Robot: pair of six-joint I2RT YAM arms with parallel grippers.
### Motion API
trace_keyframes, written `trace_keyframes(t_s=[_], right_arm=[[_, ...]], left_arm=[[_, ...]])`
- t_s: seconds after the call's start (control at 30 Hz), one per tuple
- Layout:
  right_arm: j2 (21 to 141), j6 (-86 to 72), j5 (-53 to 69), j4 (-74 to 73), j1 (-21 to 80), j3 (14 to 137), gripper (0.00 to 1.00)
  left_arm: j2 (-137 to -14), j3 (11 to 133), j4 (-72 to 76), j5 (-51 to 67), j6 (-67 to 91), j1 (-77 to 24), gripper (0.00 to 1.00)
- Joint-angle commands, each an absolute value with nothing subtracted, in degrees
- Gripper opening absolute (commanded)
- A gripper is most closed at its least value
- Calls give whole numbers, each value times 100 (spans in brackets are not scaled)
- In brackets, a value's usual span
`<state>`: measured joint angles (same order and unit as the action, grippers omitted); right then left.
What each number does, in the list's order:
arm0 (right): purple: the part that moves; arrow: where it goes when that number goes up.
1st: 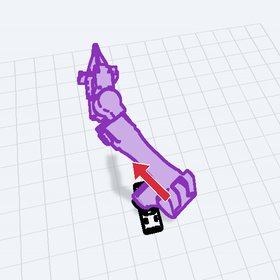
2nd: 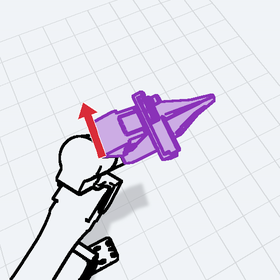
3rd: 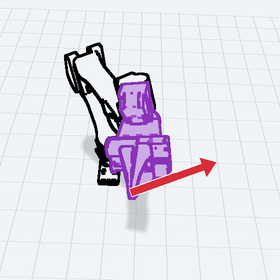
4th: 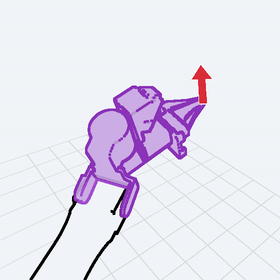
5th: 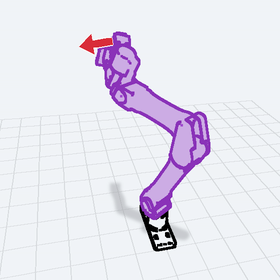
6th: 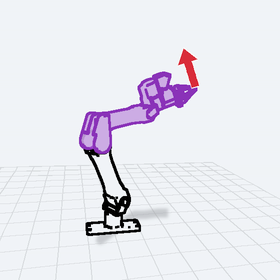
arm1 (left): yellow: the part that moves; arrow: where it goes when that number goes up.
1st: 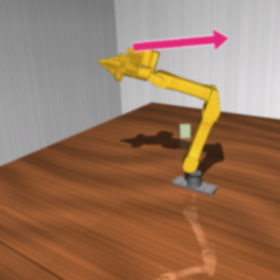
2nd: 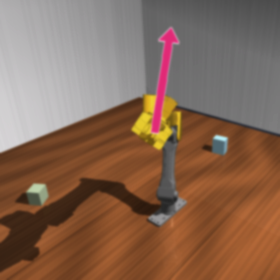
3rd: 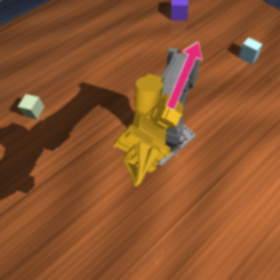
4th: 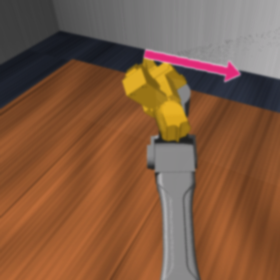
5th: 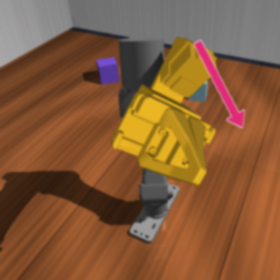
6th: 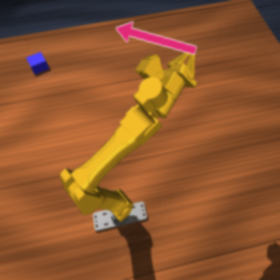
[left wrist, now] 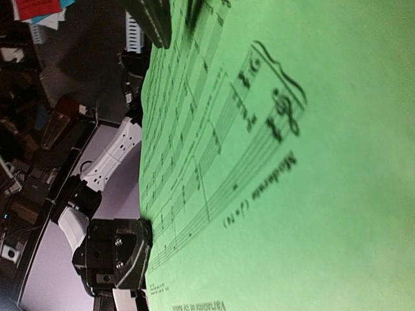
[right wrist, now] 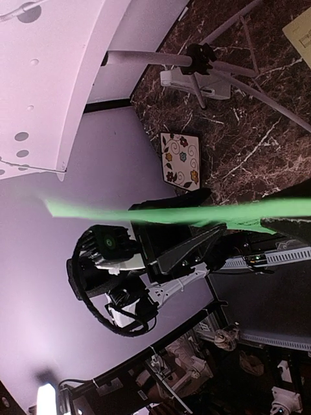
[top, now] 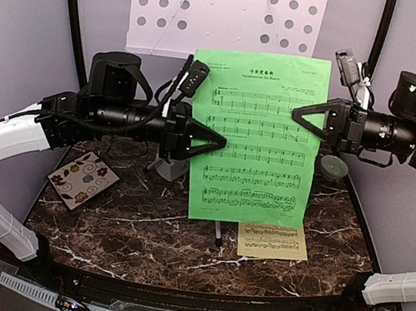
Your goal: Set up the instrument practice props
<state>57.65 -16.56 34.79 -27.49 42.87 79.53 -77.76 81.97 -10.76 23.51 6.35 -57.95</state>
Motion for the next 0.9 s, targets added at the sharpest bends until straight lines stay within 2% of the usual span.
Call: trace_keyframes(t_s=[0.0, 0.2, 0.5, 0.7, 0.87], right_arm=[[5944, -1445, 3205, -2371, 4324, 8647, 0], [6574, -944, 3029, -2655, 4324, 9901, 0], [7859, -1022, 2444, -2804, 4324, 12029, 0], [8432, -1191, 2146, -2569, 4322, 12802, 0], [8630, -993, 1756, -2625, 4315, 13067, 0]], left_arm=[[-7442, 8448, -1197, 1164, 561, -5765, 50], [-7292, 8950, -1264, -1198, -153, -5764, 54], [-7864, 10376, -1332, -2925, -1296, -5758, 53], [-8064, 10897, -907, -2690, -1582, -5650, 50], [-8486, 11748, -1504, -2438, -1546, -5220, 45]])
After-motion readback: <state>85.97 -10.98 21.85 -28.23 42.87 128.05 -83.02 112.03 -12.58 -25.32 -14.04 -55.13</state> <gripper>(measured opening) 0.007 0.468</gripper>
